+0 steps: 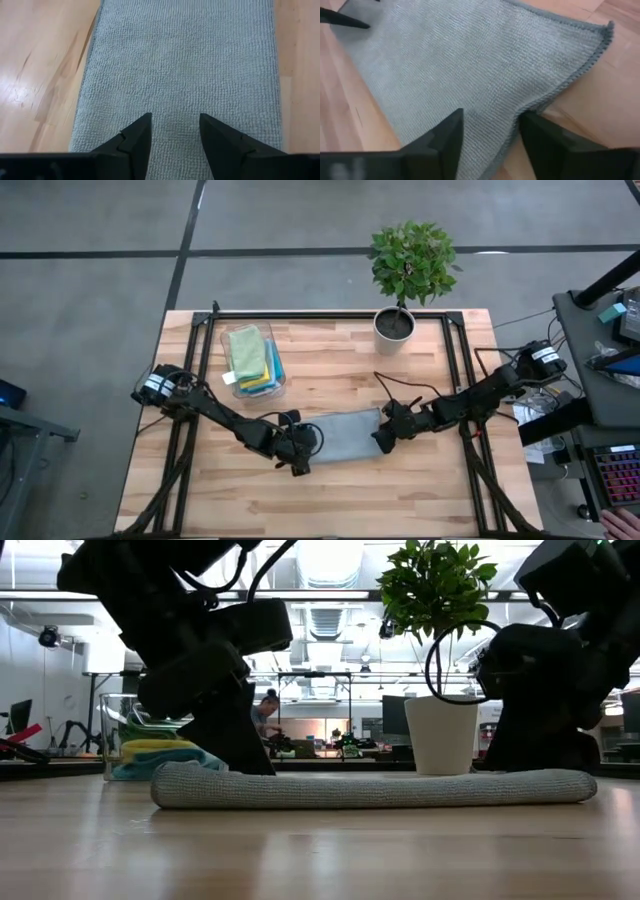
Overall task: Fold microfiber towels
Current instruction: Fold the gray microfiber cloth
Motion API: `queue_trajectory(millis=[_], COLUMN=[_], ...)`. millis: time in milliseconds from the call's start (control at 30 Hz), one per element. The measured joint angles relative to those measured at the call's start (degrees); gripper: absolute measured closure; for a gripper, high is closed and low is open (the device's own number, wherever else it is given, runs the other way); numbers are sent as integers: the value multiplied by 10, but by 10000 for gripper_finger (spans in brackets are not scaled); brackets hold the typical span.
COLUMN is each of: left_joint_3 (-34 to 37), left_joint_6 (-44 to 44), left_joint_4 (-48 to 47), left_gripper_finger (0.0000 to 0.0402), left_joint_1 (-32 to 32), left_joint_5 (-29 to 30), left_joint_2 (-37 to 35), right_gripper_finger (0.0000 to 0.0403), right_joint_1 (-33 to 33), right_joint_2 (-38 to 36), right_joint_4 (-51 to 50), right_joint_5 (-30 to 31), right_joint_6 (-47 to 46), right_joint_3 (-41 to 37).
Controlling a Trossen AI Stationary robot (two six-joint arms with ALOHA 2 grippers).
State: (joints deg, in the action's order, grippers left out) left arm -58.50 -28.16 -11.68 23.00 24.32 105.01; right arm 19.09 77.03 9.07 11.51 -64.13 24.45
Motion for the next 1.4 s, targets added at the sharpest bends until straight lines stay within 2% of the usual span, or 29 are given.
queue_trajectory(millis=[267, 433, 567, 667, 800, 967, 1100, 1200, 1400], left_joint_3=[0, -1, -8, -8, -7, -1, 0, 3, 3], left_joint_6=[0, 8, 18, 19, 19, 16, 11, 11, 10], left_joint_4=[8, 1, -14, -28, -47, -54, -39, -10, 7], left_gripper_finger=[252, 252, 252, 252, 252, 252, 252, 252, 252], left_joint_1=[0, 0, 0, 0, 2, 5, 5, 6, 5], left_joint_5=[0, 3, 5, 5, 2, 2, 2, 3, 3], left_joint_2=[0, -3, -21, -38, -66, -74, -59, -37, -4], right_gripper_finger=[309, 382, 393, 394, 394, 394, 394, 394, 394], right_joint_1=[0, 0, 0, 0, 0, -5, -17, -27, -34], right_joint_2=[38, 37, 7, -29, -82, -126, -126, -110, -55], right_joint_4=[69, 74, 54, -17, -160, -370, -518, -556, -552], right_joint_5=[18, 20, 19, 23, 53, 84, 100, 101, 95], right_joint_6=[29, 56, 72, 78, 86, 106, 112, 123, 159], right_joint_3=[-4, -4, -4, 2, 32, 103, 173, 213, 253])
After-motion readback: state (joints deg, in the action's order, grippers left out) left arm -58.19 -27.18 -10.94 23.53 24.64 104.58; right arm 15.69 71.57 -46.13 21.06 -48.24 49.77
